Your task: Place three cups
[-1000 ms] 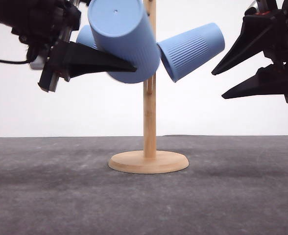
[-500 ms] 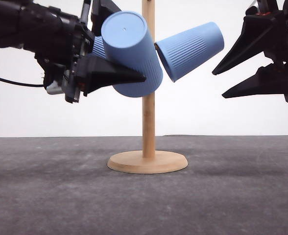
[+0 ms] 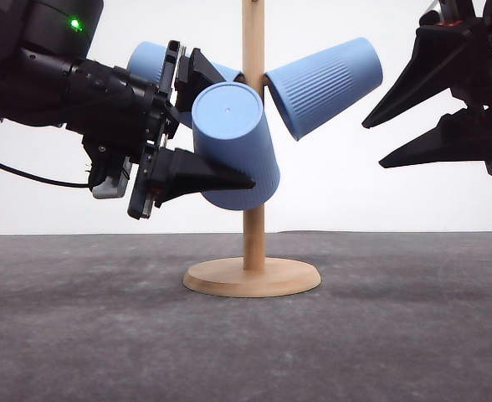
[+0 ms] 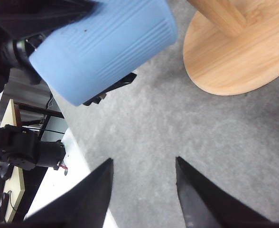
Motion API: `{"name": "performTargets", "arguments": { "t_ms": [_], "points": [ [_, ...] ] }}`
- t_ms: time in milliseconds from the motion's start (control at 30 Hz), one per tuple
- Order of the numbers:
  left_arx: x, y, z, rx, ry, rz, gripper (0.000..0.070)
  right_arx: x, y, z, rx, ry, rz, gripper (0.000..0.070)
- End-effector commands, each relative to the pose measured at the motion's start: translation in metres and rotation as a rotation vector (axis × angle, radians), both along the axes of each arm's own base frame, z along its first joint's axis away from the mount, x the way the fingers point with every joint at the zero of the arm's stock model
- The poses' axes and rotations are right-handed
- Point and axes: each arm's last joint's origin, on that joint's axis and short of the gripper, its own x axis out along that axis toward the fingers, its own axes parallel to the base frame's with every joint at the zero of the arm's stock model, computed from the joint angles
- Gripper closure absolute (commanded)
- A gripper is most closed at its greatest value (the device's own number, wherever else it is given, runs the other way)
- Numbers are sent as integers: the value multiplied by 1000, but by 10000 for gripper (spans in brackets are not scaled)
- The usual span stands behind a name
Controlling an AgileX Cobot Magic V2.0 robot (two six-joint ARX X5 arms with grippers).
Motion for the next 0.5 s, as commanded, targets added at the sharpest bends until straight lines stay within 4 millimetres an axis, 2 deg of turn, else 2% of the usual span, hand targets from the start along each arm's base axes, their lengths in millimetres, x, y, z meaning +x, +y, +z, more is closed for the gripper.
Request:
{"name": "performTargets", "arguments": {
  "t_ms": [0, 133, 200, 467],
  "points": [
    [3, 0, 1, 10, -39, 2, 251, 3, 1, 1, -2, -18, 10, 437],
    [3, 0, 2, 13, -59, 0, 138, 3, 1, 1, -2, -18, 10, 437],
    [4, 1, 3, 7, -70, 4, 106, 3, 1, 1, -2, -17, 10, 437],
    [7, 4, 6, -15, -96, 2, 101, 3, 1, 0, -3, -11, 10, 437]
  ]
}}
